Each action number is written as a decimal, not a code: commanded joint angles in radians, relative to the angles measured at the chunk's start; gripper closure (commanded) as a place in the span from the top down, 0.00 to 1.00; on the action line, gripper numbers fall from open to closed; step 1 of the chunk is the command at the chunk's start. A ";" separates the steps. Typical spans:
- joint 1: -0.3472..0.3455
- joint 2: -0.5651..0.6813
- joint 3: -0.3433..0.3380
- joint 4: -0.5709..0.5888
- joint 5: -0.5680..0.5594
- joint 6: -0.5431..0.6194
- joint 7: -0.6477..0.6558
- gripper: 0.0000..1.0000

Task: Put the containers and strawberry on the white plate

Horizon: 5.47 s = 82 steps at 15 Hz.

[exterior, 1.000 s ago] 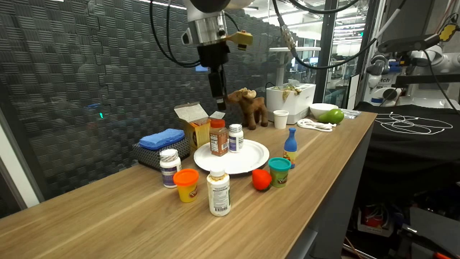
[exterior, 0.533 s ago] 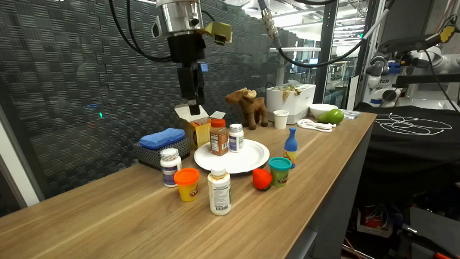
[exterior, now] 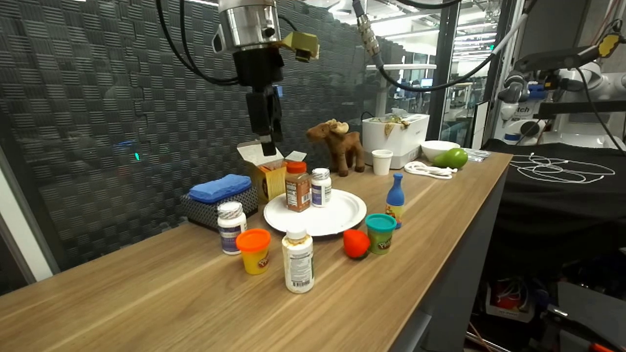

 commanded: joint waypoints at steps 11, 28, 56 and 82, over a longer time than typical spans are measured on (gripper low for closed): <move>0.187 0.029 -0.042 0.000 -0.129 0.036 0.537 1.00; 0.158 0.139 -0.017 0.008 0.002 0.209 0.455 0.74; 0.172 0.002 -0.117 -0.089 -0.072 0.161 0.754 0.19; 0.057 0.079 -0.118 -0.108 0.012 0.357 0.659 0.19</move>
